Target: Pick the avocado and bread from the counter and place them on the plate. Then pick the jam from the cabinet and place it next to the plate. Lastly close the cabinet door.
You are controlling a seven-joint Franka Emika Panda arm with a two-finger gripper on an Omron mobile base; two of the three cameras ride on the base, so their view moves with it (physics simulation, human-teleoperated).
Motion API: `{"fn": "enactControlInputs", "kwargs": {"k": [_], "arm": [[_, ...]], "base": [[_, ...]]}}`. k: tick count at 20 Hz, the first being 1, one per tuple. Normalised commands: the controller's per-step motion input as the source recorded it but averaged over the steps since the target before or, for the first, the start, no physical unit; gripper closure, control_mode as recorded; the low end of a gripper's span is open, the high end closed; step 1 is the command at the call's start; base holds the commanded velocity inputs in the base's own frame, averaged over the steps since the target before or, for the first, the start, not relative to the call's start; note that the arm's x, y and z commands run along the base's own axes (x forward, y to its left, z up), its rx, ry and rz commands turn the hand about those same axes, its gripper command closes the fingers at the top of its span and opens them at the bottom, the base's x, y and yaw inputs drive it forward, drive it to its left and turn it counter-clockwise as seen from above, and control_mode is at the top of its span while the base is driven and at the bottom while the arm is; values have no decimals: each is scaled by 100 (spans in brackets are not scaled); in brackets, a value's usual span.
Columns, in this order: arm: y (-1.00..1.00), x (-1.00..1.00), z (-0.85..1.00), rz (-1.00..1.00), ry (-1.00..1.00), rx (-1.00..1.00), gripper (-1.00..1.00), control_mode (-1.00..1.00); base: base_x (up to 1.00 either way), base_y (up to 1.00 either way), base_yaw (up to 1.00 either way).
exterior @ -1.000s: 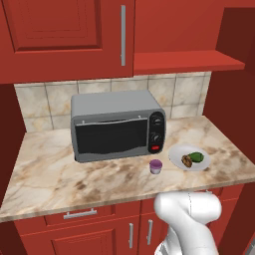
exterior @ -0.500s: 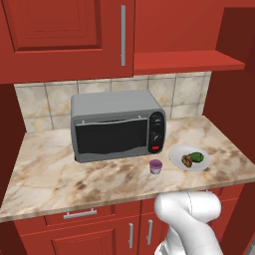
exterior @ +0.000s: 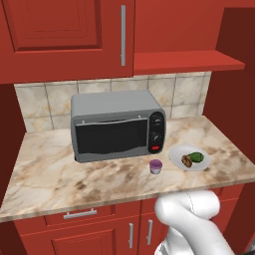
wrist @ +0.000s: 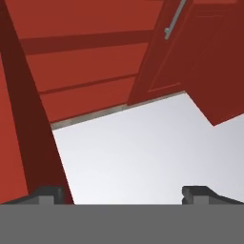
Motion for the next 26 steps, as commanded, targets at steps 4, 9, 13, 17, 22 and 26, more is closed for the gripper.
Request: {"fn": "enactControlInputs", "kwargs": {"k": [4, 9, 13, 17, 22, 26], "arm": [[-19, 33, -1, 0, 2, -8, -100, -100], [-2, 13, -2, 0, 0, -11, -100, -100], [0, 0, 44, 0, 0, -7, -100, -100], [0, 0, 67, 0, -3, -8, -100, -100], [38, 0, 89, 0, -2, -23, -100, -100], [84, 0, 92, 0, -2, -35, -100, -100]], "base": [[0, 0, 0], [0, 0, 0], [0, 0, 0], [0, 0, 0], [0, 0, 0], [0, 0, 0]]}}
